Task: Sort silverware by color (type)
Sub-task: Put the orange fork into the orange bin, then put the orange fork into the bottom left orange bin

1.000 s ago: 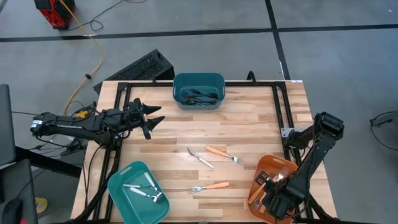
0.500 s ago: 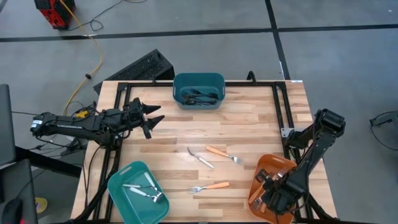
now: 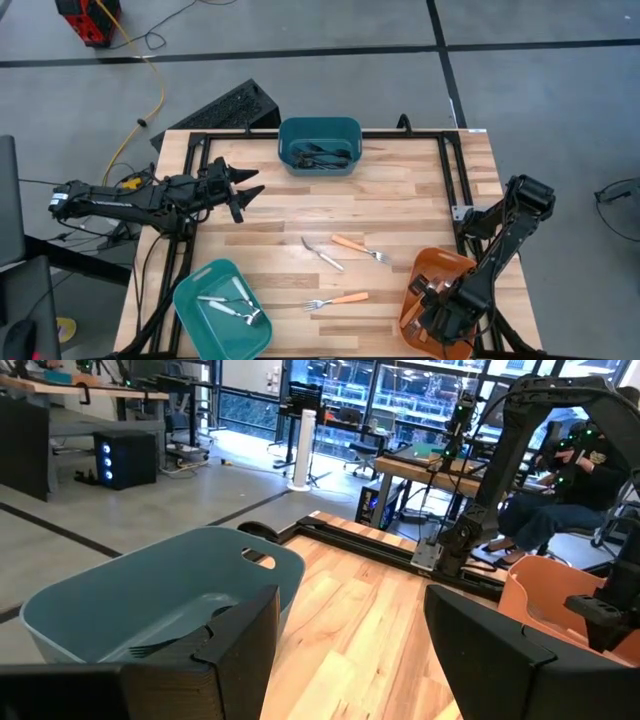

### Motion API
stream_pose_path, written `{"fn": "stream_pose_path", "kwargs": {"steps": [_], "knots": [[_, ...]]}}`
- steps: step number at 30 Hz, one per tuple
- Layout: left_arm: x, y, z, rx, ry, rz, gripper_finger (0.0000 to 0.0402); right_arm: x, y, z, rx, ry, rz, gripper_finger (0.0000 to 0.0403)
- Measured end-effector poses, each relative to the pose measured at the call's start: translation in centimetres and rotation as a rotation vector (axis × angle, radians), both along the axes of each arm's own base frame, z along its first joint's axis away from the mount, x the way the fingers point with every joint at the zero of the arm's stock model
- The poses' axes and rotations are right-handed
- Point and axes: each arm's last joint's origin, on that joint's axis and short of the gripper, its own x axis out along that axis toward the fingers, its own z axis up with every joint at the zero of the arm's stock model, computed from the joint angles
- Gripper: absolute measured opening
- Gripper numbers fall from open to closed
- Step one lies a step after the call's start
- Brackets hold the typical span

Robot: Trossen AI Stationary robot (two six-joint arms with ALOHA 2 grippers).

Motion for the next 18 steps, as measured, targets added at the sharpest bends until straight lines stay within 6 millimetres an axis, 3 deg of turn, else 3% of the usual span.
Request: {"fn": "stream_pose_path", "kwargs": {"steps": [5,18], "knots": [[0.0,0.0,0.0,0.0,0.0,0.0,0.0235,0.0,-0.01,0.0,0.003,0.004,-0.028,0.0103],[0.0,0.0,0.0,0.0,0.0,0.0,0.0235,-0.03,-0.05,0.0,0.007,0.016,-0.103,0.0187]]}}
